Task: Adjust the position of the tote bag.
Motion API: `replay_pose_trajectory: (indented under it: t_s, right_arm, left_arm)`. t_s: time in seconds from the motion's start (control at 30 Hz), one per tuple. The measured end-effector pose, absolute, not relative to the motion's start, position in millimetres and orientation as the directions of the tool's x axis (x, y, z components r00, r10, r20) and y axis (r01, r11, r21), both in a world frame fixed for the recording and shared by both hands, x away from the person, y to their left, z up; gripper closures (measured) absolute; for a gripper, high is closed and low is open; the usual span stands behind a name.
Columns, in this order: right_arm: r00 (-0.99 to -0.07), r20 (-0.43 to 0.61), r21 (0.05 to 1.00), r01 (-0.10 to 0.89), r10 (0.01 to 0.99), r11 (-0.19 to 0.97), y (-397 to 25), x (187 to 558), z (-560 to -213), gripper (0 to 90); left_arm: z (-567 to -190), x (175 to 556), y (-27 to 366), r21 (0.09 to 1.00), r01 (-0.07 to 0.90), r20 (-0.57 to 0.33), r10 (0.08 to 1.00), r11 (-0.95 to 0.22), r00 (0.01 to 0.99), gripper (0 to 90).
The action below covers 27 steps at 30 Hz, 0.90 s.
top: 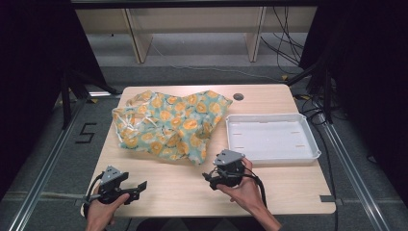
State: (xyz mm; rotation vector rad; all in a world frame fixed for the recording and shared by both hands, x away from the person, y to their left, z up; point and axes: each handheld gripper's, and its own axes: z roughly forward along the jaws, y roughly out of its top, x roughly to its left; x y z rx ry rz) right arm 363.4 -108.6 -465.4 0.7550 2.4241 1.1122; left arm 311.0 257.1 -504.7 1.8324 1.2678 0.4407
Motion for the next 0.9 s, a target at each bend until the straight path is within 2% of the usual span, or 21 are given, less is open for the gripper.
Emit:
replay_pose_trajectory:
  t_s: [0.13, 0.23, 0.3, 0.37, 0.43, 0.47, 0.5, 0.53, 0.57, 0.6, 0.63, 0.67, 0.7, 0.77, 0.87, 0.9]
  right_arm:
    - [-0.784, -0.084, 0.779, 0.334, 0.615, 0.531, -92, 375, -467, 18.5]
    - [-0.772, -0.024, 0.769, 0.392, 0.636, 0.505, -83, 384, -467, 18.2]
    - [-0.757, -0.019, 0.759, 0.414, 0.653, 0.502, -77, 389, -469, 18.0]
    - [-0.746, -0.062, 0.764, 0.392, 0.663, 0.512, -72, 397, -472, 18.0]
    - [-0.741, -0.038, 0.759, 0.414, 0.67, 0.502, -69, 397, -473, 19.1]
    - [-0.752, -0.047, 0.752, 0.406, 0.657, 0.519, -69, 399, -472, 21.9]
    - [-0.752, -0.066, 0.751, 0.395, 0.655, 0.529, -66, 400, -474, 31.1]
    - [-0.768, -0.094, 0.756, 0.359, 0.634, 0.547, -67, 401, -473, 41.5]
    - [-0.762, -0.121, 0.762, 0.339, 0.636, 0.552, -67, 402, -473, 56.3]
    - [-0.762, -0.121, 0.762, 0.339, 0.636, 0.552, -67, 402, -473, 56.3]
    - [-0.778, -0.137, 0.758, 0.316, 0.613, 0.57, -69, 403, -472, 70.3]
    - [-0.778, -0.137, 0.758, 0.316, 0.613, 0.57, -69, 403, -472, 70.3]
    - [-0.783, -0.173, 0.753, 0.286, 0.598, 0.593, -73, 404, -471, 81.6]
    - [-0.79, -0.175, 0.758, 0.272, 0.587, 0.592, -77, 405, -469, 87.0]
    - [-0.8, -0.189, 0.735, 0.269, 0.569, 0.622, -81, 408, -468, 88.3]
    - [-0.801, -0.206, 0.73, 0.256, 0.562, 0.633, -84, 410, -468, 88.3]
  left_arm:
    - [-504, 311, 258, 0.796, 0.588, -0.162, 0.886, -0.143, 0.435, 15.4]
    - [-504, 311, 258, 0.796, 0.59, -0.17, 0.887, -0.133, 0.429, 15.4]
    - [-504, 310, 258, 0.795, 0.59, -0.164, 0.887, -0.14, 0.432, 15.4]
    - [-504, 311, 258, 0.797, 0.588, -0.165, 0.887, -0.138, 0.432, 15.4]
    - [-504, 311, 258, 0.797, 0.588, -0.165, 0.886, -0.139, 0.433, 15.4]
    - [-505, 311, 258, 0.795, 0.591, -0.169, 0.885, -0.138, 0.434, 15.4]
    - [-505, 311, 258, 0.794, 0.592, -0.166, 0.888, -0.136, 0.428, 15.4]
    - [-505, 311, 258, 0.794, 0.593, -0.168, 0.889, -0.134, 0.427, 15.4]
    - [-504, 311, 258, 0.797, 0.587, -0.164, 0.886, -0.141, 0.434, 15.4]
    - [-504, 311, 258, 0.797, 0.587, -0.164, 0.886, -0.141, 0.434, 15.5]
    - [-503, 310, 259, 0.797, 0.586, -0.16, 0.884, -0.147, 0.439, 15.5]
    - [-503, 310, 259, 0.797, 0.586, -0.16, 0.884, -0.147, 0.439, 15.6]
    - [-503, 310, 259, 0.799, 0.585, -0.161, 0.885, -0.143, 0.437, 15.6]
    - [-503, 310, 259, 0.8, 0.584, -0.163, 0.886, -0.139, 0.433, 15.8]
    - [-502, 310, 260, 0.804, 0.58, -0.156, 0.892, -0.135, 0.424, 16.6]
    - [-499, 310, 262, 0.819, 0.557, -0.123, 0.906, -0.137, 0.404, 16.9]
